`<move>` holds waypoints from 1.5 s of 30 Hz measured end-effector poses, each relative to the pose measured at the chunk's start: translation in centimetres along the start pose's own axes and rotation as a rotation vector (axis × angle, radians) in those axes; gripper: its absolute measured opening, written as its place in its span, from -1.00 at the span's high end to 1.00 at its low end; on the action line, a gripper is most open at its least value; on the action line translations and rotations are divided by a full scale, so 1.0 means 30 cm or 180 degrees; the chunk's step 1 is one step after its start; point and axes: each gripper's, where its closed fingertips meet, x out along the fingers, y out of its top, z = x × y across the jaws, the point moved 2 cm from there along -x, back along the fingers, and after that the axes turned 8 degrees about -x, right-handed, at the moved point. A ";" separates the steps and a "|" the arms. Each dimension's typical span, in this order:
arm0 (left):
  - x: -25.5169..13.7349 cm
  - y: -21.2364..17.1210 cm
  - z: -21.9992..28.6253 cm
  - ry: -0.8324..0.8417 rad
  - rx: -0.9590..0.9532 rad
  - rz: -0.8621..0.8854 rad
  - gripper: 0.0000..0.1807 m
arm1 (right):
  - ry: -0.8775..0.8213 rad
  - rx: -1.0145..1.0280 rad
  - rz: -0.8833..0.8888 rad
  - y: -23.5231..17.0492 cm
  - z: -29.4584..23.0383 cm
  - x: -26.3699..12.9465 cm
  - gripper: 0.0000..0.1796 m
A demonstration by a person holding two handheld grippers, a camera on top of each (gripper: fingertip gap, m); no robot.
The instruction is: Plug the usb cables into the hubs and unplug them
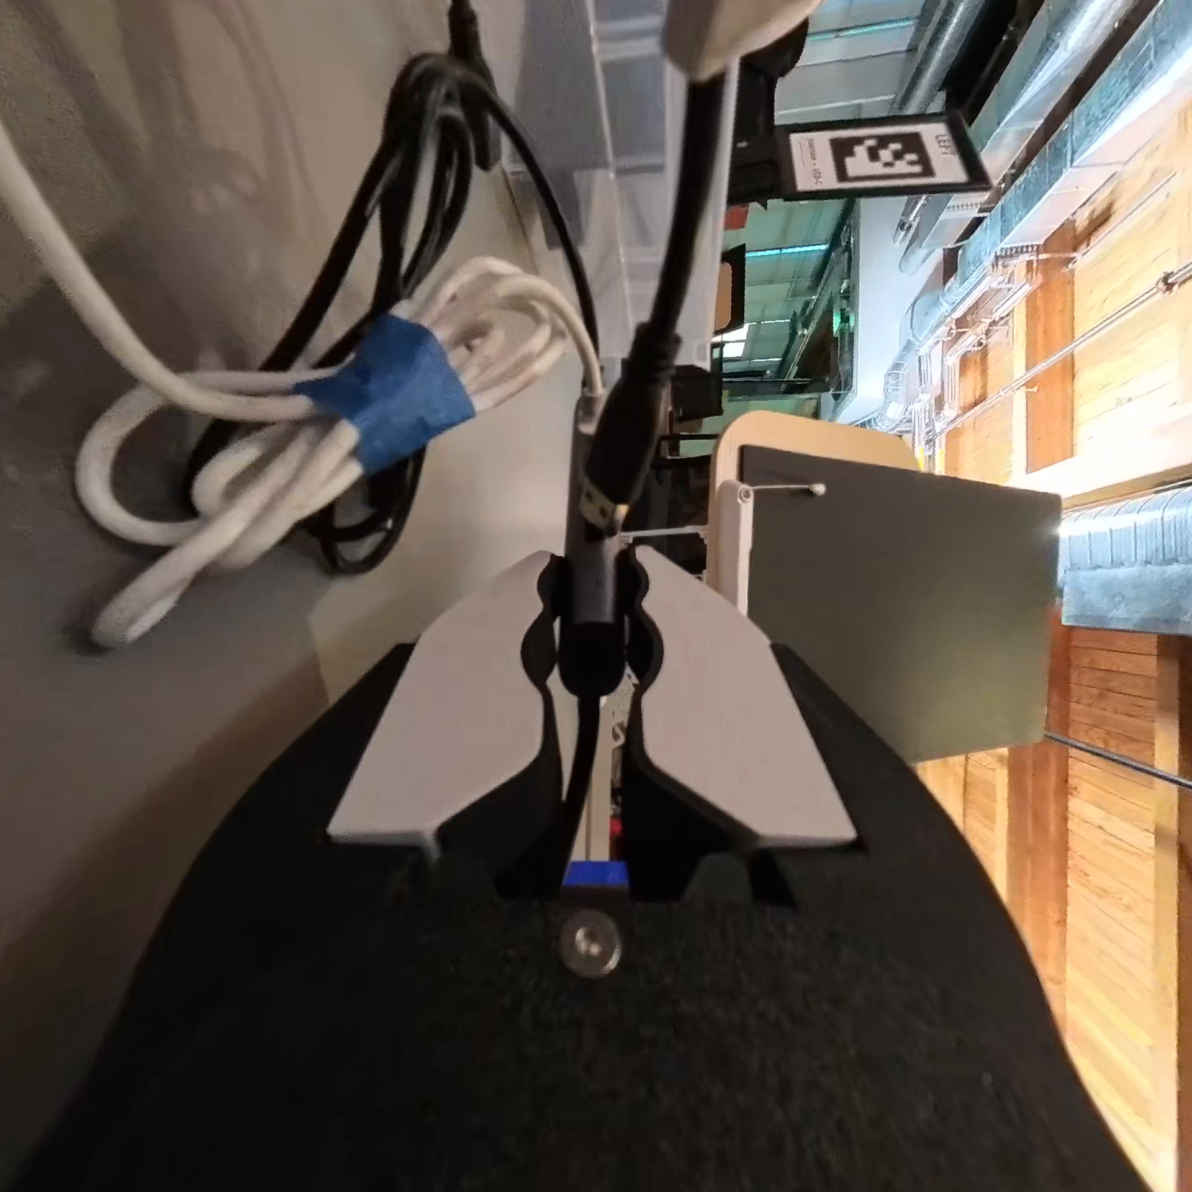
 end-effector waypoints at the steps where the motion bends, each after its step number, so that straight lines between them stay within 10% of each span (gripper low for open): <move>1: 0.000 0.006 0.002 -0.0056 0.0013 0.0015 0.96 | -0.0010 -0.0002 0.0079 0.017 -0.005 -0.002 0.81; 24: -0.018 -0.095 0.023 0.0518 0.1757 -0.0240 0.95 | 0.0318 0.0117 0.0092 0.023 -0.076 0.029 0.81; 45: 0.012 -0.115 0.011 0.0604 0.1925 -0.0332 0.95 | 0.0367 0.0198 0.0265 0.058 -0.082 0.017 0.81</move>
